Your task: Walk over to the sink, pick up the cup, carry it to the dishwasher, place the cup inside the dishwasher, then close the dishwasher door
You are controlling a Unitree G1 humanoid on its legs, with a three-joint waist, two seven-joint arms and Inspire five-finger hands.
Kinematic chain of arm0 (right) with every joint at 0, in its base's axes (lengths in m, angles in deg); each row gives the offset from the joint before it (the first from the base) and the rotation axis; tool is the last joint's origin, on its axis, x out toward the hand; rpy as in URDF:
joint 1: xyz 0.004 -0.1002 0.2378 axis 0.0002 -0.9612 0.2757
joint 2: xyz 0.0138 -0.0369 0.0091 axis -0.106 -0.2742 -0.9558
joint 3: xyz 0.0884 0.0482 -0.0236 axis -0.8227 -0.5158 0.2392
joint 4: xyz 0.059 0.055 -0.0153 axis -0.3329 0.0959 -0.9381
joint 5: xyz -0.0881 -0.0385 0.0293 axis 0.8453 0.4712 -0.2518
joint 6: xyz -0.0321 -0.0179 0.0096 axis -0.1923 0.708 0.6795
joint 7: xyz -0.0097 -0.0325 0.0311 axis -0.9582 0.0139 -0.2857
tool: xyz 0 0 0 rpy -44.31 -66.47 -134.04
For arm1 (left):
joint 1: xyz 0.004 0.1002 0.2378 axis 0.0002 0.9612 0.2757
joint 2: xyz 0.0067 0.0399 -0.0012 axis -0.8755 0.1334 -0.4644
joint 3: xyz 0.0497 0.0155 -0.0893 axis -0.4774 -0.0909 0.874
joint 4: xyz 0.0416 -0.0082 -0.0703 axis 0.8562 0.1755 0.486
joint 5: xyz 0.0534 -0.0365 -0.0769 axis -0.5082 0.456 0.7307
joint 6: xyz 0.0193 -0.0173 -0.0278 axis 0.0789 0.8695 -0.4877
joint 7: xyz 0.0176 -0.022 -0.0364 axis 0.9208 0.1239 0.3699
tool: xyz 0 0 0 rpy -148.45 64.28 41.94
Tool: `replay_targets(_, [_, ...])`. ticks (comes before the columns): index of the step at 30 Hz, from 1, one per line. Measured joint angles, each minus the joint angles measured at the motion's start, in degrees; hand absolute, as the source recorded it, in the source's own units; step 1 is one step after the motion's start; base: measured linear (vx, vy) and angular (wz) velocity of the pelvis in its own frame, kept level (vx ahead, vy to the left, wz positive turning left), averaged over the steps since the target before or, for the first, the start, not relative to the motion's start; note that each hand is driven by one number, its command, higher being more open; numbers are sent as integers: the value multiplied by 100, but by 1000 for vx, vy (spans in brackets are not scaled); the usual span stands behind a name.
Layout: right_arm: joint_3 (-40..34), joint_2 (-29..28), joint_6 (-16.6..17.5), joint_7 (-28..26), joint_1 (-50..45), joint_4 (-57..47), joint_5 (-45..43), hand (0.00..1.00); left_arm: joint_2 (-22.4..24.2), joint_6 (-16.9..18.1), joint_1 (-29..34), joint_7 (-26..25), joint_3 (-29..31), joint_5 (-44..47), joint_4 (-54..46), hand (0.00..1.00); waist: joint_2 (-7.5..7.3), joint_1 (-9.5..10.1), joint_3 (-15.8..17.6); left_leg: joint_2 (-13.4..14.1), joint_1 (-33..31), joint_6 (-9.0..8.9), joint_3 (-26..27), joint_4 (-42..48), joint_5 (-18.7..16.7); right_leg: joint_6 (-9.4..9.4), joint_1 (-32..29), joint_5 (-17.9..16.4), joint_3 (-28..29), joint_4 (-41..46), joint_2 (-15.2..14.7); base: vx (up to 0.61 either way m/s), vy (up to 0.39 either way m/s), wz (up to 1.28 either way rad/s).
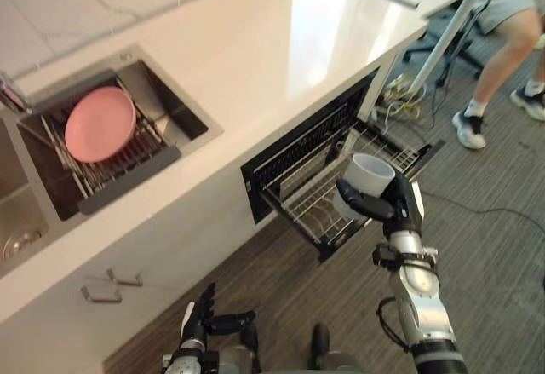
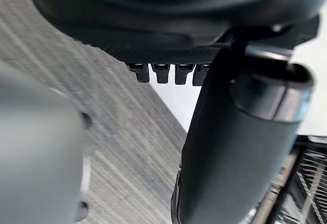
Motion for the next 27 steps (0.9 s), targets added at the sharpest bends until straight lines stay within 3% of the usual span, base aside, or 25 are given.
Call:
replay_targets(9, [349, 321, -173, 211, 1018, 706, 286, 0, -29, 175, -402, -64, -4, 13, -72, 100, 20, 132, 513, -3, -1325, 64, -248, 1473, -474, 22, -1392, -822, -110, 1930, -294, -114, 13, 15])
replay_targets(12, [350, 555, -240, 323, 1513, 1012, 287, 0, -33, 225, -563, -84, -7, 19, -104, 100, 4, 180, 735, -19, -1525, 51, -389, 1769, -532, -2, -1546, -1007, -235, 2309, -364, -23, -35, 26])
replay_targets(19, [350, 918, -302, 619, 2542, 1617, 287, 0, -33, 252, -779, -212, -27, 133, -164, 100, -54, 243, 900, -32, -1998, -25, -650, 2120, -599, -90, -1957, -1295, -476, 2862, -479, -11, -54, 19])
replay_targets(27, [733, 1380, -446, 683, 3510, 2460, 561, 0, -63, 323, -906, -288, -46, 173, -177, 100, -109, 282, 943, -6, -2301, -48, -733, 2282, -615, -150, -2229, -1377, -542, 3039, -475, -19, -31, 4])
